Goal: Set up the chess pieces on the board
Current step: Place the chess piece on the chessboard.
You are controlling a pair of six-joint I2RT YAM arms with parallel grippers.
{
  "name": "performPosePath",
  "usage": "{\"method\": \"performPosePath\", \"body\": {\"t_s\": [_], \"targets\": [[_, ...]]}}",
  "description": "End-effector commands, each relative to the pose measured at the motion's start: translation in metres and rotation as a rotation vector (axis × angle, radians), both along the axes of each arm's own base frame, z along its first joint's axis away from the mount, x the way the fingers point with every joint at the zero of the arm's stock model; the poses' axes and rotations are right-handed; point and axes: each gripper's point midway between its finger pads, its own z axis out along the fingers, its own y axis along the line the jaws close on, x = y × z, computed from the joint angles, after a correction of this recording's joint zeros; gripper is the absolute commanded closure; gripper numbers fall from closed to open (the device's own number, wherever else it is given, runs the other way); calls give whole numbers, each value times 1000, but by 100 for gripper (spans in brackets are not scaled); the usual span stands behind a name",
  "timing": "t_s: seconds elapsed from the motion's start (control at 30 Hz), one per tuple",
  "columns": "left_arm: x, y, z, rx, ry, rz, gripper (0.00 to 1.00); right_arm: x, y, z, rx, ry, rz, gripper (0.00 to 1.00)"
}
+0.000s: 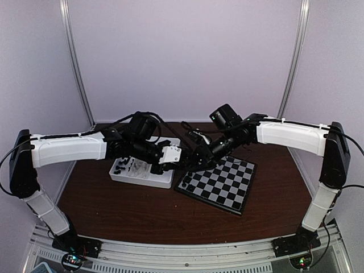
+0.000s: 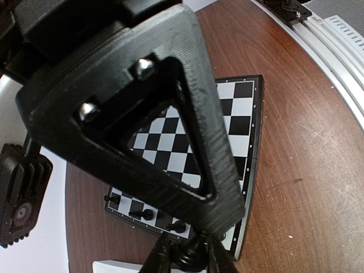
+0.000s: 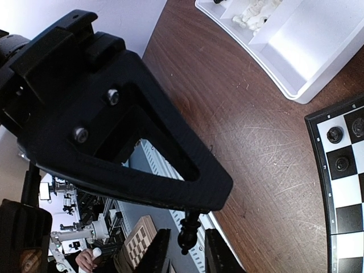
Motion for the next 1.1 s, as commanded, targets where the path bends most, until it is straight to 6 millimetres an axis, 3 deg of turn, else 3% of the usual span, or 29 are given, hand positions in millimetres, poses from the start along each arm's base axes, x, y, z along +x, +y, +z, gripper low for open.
{"method": "performPosePath", "body": {"t_s": [0.0,0.07,0.2,0.7,0.9,1.07], "targets": [[10,-8,12,-21,-9,37,86,3,1,1,7,-41,-15,73],[19,-8,11,-10,2,90,92,8,-1,2,10,-69,-48,68],[33,-9,12,-15,7,178,92,21,-3,5,38,-131,-149,63],[42,-19,30,-146,108,282,88,47,-5,39,264,-212,-392,66],[39,-21,33,-161,124,269,88,51,-3,38,261,-214,-402,71],[39,-21,33,-164,125,269,88,52,-2,38,268,-210,-402,81]]}}
